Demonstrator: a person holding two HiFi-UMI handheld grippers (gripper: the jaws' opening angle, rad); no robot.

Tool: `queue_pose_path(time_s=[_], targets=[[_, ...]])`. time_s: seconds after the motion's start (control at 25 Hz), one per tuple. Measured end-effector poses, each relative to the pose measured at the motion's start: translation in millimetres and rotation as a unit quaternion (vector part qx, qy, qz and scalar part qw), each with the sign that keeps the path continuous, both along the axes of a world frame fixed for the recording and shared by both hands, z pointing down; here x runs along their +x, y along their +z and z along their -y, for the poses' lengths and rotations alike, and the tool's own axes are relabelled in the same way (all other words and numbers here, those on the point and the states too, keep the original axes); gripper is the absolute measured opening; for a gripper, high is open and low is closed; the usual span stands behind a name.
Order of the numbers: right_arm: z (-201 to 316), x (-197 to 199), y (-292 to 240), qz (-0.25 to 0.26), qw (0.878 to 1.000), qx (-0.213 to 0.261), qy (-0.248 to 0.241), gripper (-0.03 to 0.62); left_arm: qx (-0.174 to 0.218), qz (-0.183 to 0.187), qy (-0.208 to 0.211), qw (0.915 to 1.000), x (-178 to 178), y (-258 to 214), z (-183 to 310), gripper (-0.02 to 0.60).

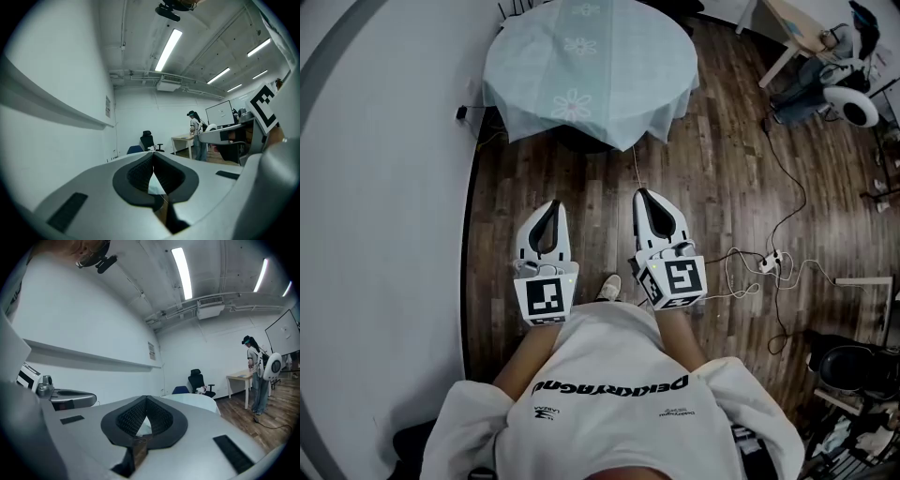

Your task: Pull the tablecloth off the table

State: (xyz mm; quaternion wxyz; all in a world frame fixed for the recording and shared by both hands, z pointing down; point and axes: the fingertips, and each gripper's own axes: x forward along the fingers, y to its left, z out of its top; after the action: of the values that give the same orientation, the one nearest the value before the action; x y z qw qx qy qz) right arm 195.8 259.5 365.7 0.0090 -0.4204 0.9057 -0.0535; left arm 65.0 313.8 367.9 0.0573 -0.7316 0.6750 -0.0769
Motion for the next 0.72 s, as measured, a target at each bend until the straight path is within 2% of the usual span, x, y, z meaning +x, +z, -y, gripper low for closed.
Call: queue_pose_path(time_s=[0.08,0.2,0.44,0.56,0.72], targets=[[8,5,3,0.011,1.0,0.0,-0.004,0.032,0.002,-0.005,-0.007,1.0,6,1,5,0.017],[19,6,9,0.025,1.0,-0.002,-0.006,0.032,0.007,0.011,-0.005,0.9999,11,3,8,0.015],[20,9,16,0.032,0.999,-0.008,-0.005,0.032,-0.019,-0.014,-0.004,0.9997,16,8,6,0.015],[33,9,11,0.033,0.999,0.004,-0.005,0.034,0.002,-0.006,-0.002,1.0,13,14,21,0.015],[42,4,17,0.023,1.0,0.01,-0.011,0.034,0.019,-0.017,-0.003,0.9997,13,17,32,0.015]])
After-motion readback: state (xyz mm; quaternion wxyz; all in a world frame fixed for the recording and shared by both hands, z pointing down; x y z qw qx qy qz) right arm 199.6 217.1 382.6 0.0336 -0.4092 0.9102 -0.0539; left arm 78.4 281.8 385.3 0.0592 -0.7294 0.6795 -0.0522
